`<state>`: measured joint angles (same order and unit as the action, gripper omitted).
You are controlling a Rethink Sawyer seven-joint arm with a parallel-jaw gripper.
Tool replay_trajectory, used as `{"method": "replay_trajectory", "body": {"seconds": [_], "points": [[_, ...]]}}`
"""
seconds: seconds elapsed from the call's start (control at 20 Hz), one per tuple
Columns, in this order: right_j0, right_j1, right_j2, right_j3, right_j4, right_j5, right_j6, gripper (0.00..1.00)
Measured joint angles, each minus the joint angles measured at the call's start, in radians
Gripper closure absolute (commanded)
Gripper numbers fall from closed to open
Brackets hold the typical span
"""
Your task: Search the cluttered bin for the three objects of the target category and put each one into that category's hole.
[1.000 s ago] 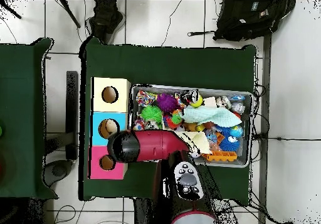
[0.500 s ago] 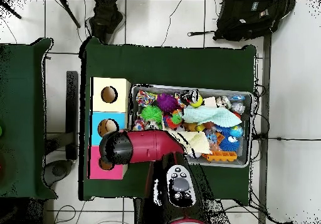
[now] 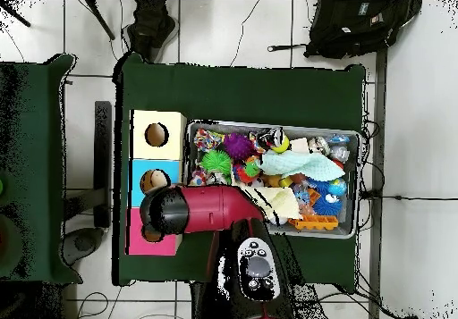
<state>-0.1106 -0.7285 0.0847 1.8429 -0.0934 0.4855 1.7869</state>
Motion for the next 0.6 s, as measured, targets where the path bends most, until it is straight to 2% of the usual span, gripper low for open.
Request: {"method": "replay_trajectory", "body": {"seconds": [0.3, 0.35, 0.6], "points": [[-0.012, 0.002, 0.002, 0.0, 0.0, 0.0, 0.0, 1.0], [-0.015, 0.002, 0.003, 0.0, 0.0, 0.0, 0.0, 0.0], [-0.048, 0.004, 0.0, -0.001, -0.001, 0.003, 0.0, 0.0]]}}
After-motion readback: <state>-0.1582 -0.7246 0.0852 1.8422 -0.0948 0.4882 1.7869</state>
